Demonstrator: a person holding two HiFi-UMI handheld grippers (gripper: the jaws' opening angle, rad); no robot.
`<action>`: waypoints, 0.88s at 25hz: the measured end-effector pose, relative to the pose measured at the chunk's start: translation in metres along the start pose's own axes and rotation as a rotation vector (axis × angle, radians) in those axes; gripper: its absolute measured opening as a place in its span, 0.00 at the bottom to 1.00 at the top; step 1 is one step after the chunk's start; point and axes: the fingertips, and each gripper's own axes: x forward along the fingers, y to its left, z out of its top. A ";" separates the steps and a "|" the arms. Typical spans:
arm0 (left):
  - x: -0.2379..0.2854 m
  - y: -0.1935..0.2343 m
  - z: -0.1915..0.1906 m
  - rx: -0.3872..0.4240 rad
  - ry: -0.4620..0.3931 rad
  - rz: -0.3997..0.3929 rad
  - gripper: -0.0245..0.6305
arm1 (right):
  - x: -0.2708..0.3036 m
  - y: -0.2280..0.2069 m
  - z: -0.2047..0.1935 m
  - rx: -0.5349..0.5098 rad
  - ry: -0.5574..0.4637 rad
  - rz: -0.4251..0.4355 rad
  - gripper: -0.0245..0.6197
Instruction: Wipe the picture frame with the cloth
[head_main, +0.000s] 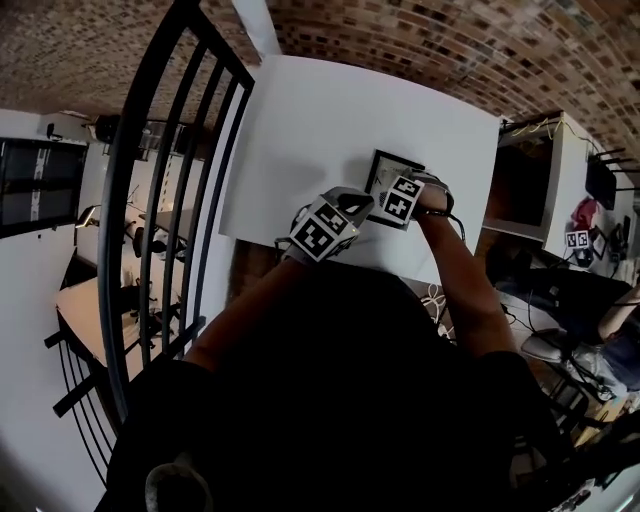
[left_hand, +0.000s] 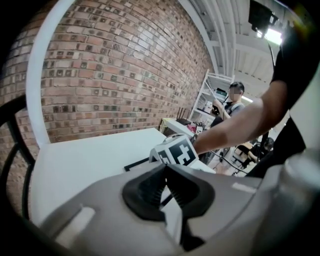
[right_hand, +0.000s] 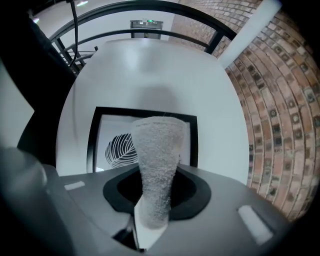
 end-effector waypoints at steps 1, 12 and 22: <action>0.003 -0.002 0.002 0.004 0.002 -0.008 0.04 | 0.000 0.001 -0.006 0.013 0.005 0.001 0.20; 0.018 -0.035 0.012 0.033 0.043 -0.122 0.04 | 0.000 0.012 -0.074 0.195 0.043 0.019 0.21; 0.013 -0.015 0.007 0.011 0.046 -0.082 0.04 | -0.020 0.001 -0.060 0.183 0.005 -0.018 0.21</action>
